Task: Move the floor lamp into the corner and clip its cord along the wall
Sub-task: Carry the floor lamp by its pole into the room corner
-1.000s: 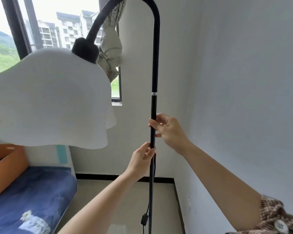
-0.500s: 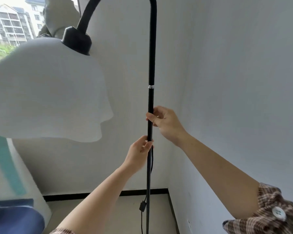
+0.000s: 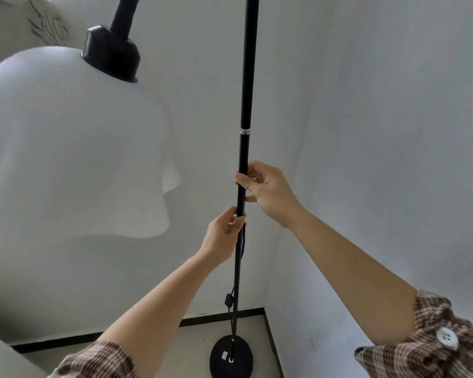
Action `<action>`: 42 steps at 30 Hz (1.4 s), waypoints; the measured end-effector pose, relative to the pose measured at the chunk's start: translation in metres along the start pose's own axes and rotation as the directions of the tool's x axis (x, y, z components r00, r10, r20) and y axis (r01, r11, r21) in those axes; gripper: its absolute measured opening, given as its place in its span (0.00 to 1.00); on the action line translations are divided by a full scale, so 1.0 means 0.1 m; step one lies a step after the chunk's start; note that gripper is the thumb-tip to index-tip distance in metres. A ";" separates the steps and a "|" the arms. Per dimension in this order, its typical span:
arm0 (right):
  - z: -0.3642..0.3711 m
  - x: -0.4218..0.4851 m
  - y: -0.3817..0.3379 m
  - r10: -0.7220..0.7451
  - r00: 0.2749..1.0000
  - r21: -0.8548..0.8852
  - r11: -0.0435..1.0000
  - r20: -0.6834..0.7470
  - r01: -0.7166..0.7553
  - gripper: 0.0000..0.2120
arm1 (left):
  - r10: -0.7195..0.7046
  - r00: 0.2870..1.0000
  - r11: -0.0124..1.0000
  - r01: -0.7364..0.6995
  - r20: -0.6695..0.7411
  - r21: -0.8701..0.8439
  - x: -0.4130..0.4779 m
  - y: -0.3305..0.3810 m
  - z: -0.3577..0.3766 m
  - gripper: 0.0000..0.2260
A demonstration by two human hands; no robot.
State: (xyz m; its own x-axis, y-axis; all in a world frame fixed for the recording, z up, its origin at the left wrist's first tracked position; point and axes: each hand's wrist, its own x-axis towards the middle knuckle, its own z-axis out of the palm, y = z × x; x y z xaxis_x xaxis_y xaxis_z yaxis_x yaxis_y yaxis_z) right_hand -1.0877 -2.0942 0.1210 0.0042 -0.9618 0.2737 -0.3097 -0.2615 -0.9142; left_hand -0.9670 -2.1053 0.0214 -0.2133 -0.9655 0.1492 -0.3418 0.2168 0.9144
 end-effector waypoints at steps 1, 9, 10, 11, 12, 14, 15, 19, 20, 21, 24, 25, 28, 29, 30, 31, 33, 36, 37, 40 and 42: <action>0.00 0.08 0.05 0.016 1.000 -0.001 1.000 -0.008 -0.016 0.06 | 0.005 1.000 1.000 -0.005 0.003 0.003 0.10 -0.04 0.02 0.05; -0.16 0.65 0.29 0.085 0.994 -0.018 0.996 -0.072 -0.087 0.07 | 0.024 1.000 1.000 -0.023 0.018 -0.018 0.83 -0.16 0.21 0.07; -0.18 0.71 0.31 0.093 0.993 -0.020 0.995 -0.078 -0.094 0.07 | 0.029 0.999 0.999 -0.029 0.015 -0.021 0.90 -0.17 0.24 0.07; -0.20 0.77 0.33 0.098 0.991 -0.021 0.995 -0.086 -0.100 0.08 | 0.035 0.999 0.999 -0.034 0.010 -0.025 0.96 -0.18 0.26 0.06; -0.22 0.82 0.35 0.102 0.990 -0.021 0.994 -0.094 -0.104 0.08 | 0.039 0.999 0.999 -0.039 0.005 -0.031 1.01 -0.18 0.29 0.06; -0.24 0.89 0.38 0.107 0.989 -0.019 0.994 -0.102 -0.109 0.08 | 0.045 0.999 0.998 -0.045 0.002 -0.046 1.09 -0.19 0.34 0.06; -0.26 0.93 0.39 0.109 0.989 -0.020 0.994 -0.103 -0.111 0.08 | 0.047 0.999 0.997 -0.047 0.004 -0.056 1.12 -0.20 0.36 0.06; -0.33 1.04 0.42 0.120 0.987 -0.021 0.992 -0.106 -0.123 0.07 | 0.063 0.998 0.993 -0.062 0.012 -0.096 1.25 -0.18 0.41 0.07; -0.35 1.06 0.43 0.121 0.987 -0.024 0.992 -0.109 -0.125 0.07 | 0.063 0.998 0.993 -0.061 0.016 -0.102 1.28 -0.18 0.43 0.07; -0.38 1.07 0.44 0.121 0.986 -0.028 0.992 -0.114 -0.125 0.07 | 0.065 0.998 0.992 -0.062 0.022 -0.109 1.30 -0.18 0.45 0.07; -0.46 1.09 0.49 0.121 0.984 -0.039 0.991 -0.133 -0.127 0.07 | 0.084 0.996 0.988 -0.078 0.038 -0.132 1.36 -0.18 0.55 0.07; -0.48 1.10 0.50 0.122 0.983 -0.038 0.991 -0.140 -0.128 0.06 | 0.088 0.995 0.987 -0.082 0.038 -0.140 1.39 -0.17 0.58 0.07; -0.54 1.12 0.53 0.123 0.980 -0.051 0.990 -0.155 -0.132 0.06 | 0.094 0.995 0.981 -0.087 0.034 -0.171 1.45 -0.18 0.66 0.07; -0.55 1.13 0.54 0.124 0.980 -0.062 0.989 -0.155 -0.135 0.07 | 0.095 0.995 0.981 -0.088 0.035 -0.173 1.47 -0.18 0.68 0.08; -0.57 1.15 0.56 0.126 0.980 -0.071 0.988 -0.151 -0.137 0.07 | 0.096 0.995 0.981 -0.087 0.041 -0.172 1.49 -0.19 0.69 0.08; -0.60 1.17 0.57 0.125 0.982 -0.081 0.987 -0.142 -0.138 0.08 | 0.092 0.994 0.982 -0.082 0.053 -0.170 1.51 -0.19 0.70 0.08; -0.66 1.21 0.59 0.120 0.986 -0.111 0.985 -0.116 -0.133 0.09 | 0.069 0.994 0.985 -0.054 0.089 -0.163 1.55 -0.17 0.71 0.08; -0.71 1.26 0.59 0.109 0.989 -0.167 0.978 -0.099 -0.124 0.09 | 0.039 0.993 0.996 -0.030 0.111 -0.087 1.60 -0.13 0.70 0.07; -0.72 1.27 0.58 0.096 0.991 -0.180 0.977 -0.098 -0.113 0.09 | 0.032 0.994 0.997 -0.025 0.104 -0.068 1.60 -0.12 0.70 0.08; -0.70 1.29 0.56 0.039 0.993 -0.182 0.981 -0.116 -0.060 0.09 | -0.018 0.997 0.998 0.023 0.079 -0.066 1.58 -0.12 0.68 0.07; -0.66 1.30 0.52 0.008 0.993 -0.192 0.981 -0.115 -0.030 0.07 | -0.063 0.997 0.995 0.067 0.051 -0.076 1.56 -0.13 0.65 0.06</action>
State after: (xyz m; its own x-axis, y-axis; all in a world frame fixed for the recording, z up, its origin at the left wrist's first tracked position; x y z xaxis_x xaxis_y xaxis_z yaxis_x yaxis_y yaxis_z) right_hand -1.1659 -2.2277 0.1286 -0.1074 -0.9481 0.2994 -0.4863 -0.2125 -0.8476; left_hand -1.0557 -2.2495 0.0081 -0.2376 -0.9687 0.0719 -0.2850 0.1403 0.9482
